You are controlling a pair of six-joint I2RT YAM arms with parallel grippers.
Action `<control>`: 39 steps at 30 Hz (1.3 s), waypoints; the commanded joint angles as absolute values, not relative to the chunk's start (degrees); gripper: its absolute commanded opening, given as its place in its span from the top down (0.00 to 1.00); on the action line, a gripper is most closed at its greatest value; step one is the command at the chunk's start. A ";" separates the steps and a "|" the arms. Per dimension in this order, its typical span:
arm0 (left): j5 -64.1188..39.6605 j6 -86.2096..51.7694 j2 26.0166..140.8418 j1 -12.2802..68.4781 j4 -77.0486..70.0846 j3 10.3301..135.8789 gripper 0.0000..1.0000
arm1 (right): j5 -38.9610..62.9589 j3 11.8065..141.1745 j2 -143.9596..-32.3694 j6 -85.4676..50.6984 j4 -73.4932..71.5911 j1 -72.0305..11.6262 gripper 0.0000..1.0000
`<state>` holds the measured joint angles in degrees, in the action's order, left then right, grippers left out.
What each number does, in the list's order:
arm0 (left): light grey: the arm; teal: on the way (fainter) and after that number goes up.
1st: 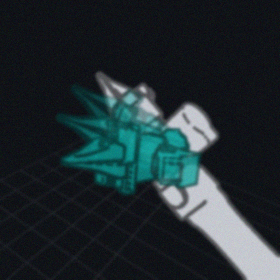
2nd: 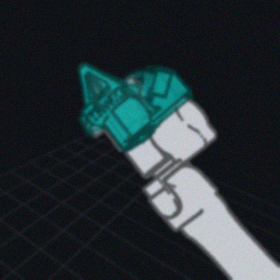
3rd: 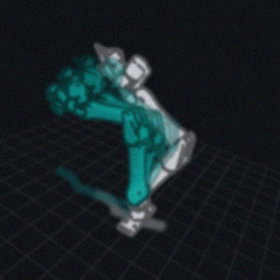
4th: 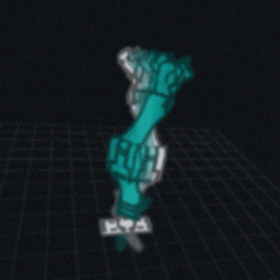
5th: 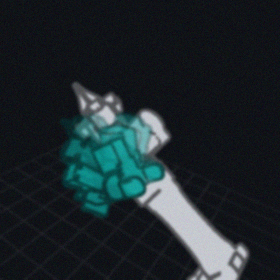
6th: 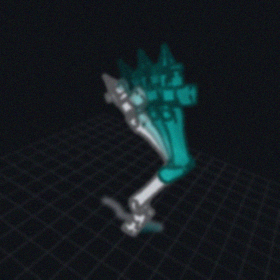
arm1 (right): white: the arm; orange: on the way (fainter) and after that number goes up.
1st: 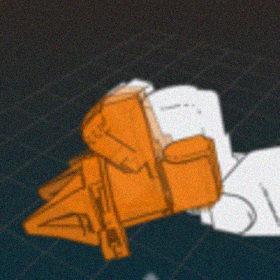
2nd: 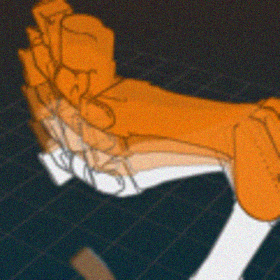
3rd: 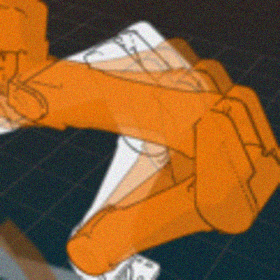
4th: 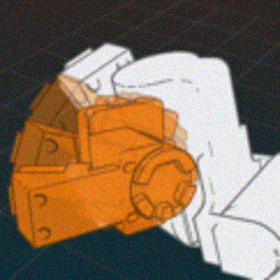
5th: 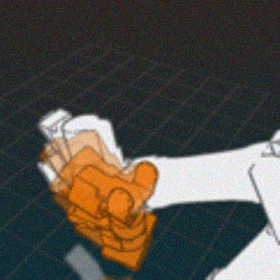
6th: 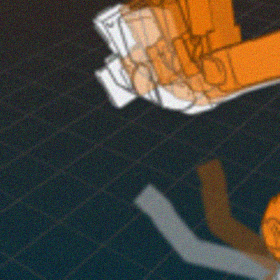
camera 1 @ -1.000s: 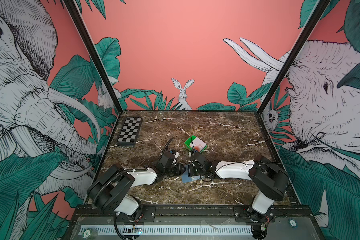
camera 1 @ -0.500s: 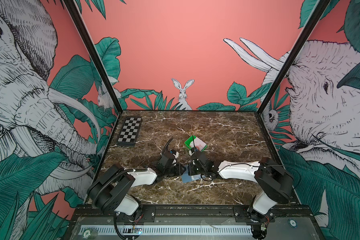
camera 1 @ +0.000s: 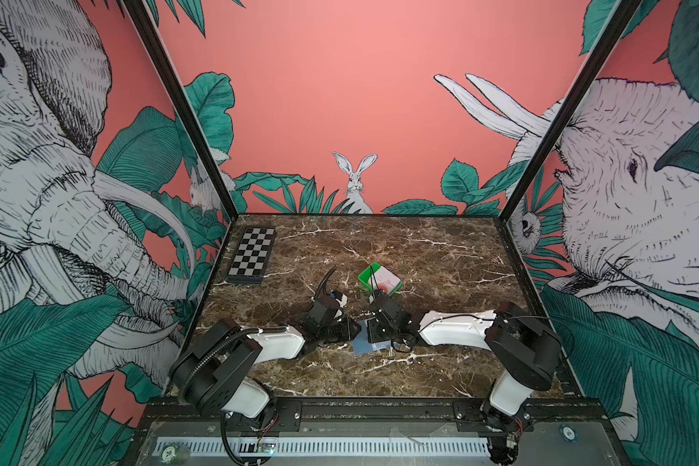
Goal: Insert credit cards into a card holder
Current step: Open the card holder at the center of the table.
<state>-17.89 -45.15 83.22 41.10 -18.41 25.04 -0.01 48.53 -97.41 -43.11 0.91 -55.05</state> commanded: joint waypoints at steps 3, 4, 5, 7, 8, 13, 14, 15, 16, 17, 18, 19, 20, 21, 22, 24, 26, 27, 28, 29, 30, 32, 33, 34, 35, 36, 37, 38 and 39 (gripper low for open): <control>-17.31 -44.57 81.65 40.96 -17.84 24.67 0.69 | 3.50 44.42 -92.20 -41.86 -2.41 -54.92 0.96; -17.32 -44.48 81.71 40.96 -17.84 24.77 0.69 | 4.42 43.37 -92.19 -41.94 -3.26 -54.98 0.96; -17.36 -44.47 81.65 40.96 -17.85 24.88 0.69 | 5.05 42.46 -90.04 -41.92 -3.85 -55.11 0.96; -17.31 -44.22 81.72 40.96 -17.89 24.96 0.69 | 6.52 41.15 -89.70 -42.02 -4.72 -55.59 0.96; -17.32 -44.21 81.71 40.96 -17.98 25.03 0.69 | 7.22 40.73 -89.81 -42.01 -5.12 -55.80 0.96; -17.40 -44.12 81.91 40.96 -18.11 25.06 0.69 | 8.98 40.30 -91.23 -42.13 -6.46 -57.30 0.96; -17.40 -44.12 81.99 40.96 -18.11 25.08 0.69 | 8.61 40.13 -92.61 -42.48 -6.59 -57.34 0.96; -17.32 -44.12 81.93 40.96 -18.11 25.12 0.69 | 8.05 40.00 -93.02 -43.03 -6.36 -57.35 0.96; -17.31 -44.12 81.92 40.96 -18.10 25.06 0.69 | 6.74 40.14 -93.28 -43.61 -5.34 -57.39 0.96; -17.31 -43.94 82.00 40.96 -18.01 25.13 0.69 | 5.28 40.59 -93.44 -44.00 -3.52 -57.37 0.96; -17.31 -43.86 82.01 40.96 -17.79 25.23 0.69 | 3.69 40.88 -93.52 -44.35 -1.89 -57.31 0.96; -17.31 -43.61 82.02 40.97 -17.55 25.48 0.69 | 2.33 41.35 -93.38 -44.69 -0.36 -57.38 0.96; -17.31 -43.41 82.00 40.96 -17.23 25.69 0.69 | 1.46 41.65 -93.22 -44.74 0.77 -57.36 0.96; -17.31 -43.24 81.92 40.96 -17.05 25.98 0.69 | 0.88 41.79 -93.01 -44.74 1.39 -57.38 0.96; -17.31 -43.04 81.83 40.96 -16.84 26.27 0.69 | 0.59 41.84 -92.59 -44.74 1.49 -57.37 0.96; -17.31 -42.75 81.48 40.96 -16.41 26.80 0.69 | 0.61 41.84 -92.20 -44.39 1.17 -57.39 0.96; -17.32 -42.53 80.96 40.96 -16.05 27.38 0.69 | 0.09 41.87 -89.61 -44.06 1.04 -57.37 0.95; -17.31 -42.37 80.74 40.96 -15.85 27.51 0.68 | -0.46 41.95 -88.95 -43.91 1.29 -57.36 0.94; -17.31 -42.35 80.54 40.96 -15.66 27.84 0.68 | -1.47 42.08 -88.07 -43.63 1.80 -57.35 0.92; -17.48 -42.21 80.23 40.96 -15.39 28.05 0.68 | -2.47 42.05 -87.11 -43.36 2.38 -57.33 0.91; -17.58 -42.24 79.91 40.96 -15.30 28.25 0.68 | -3.44 42.06 -86.23 -43.05 2.88 -57.31 0.90; -17.58 -41.86 79.02 40.96 -14.45 28.88 0.68 | -5.44 42.43 -84.09 -42.03 4.69 -56.79 0.88; -17.58 -41.52 78.71 40.96 -13.79 29.40 0.68 | -6.05 42.45 -83.14 -41.66 5.25 -56.47 0.86; -17.37 -41.06 78.23 40.96 -12.92 30.02 0.67 | -7.01 42.55 -82.09 -41.56 6.07 -55.77 0.83; -17.14 -40.63 77.84 40.96 -12.02 30.56 0.67 | -7.75 42.63 -81.18 -41.25 6.71 -55.12 0.79; -16.93 -40.24 77.58 40.96 -11.34 31.03 0.66 | -7.54 42.69 -80.46 -40.42 6.87 -54.41 0.78; -16.71 -39.75 77.36 40.96 -10.64 31.64 0.66 | -7.67 42.60 -79.59 -39.32 7.14 -53.77 0.76; -16.61 -39.20 77.20 40.91 -9.94 32.30 0.66 | -8.47 42.58 -78.48 -38.30 7.37 -53.27 0.72; -16.48 -38.83 77.17 40.95 -9.19 32.98 0.65 | -9.01 42.63 -77.72 -37.14 7.68 -52.94 0.70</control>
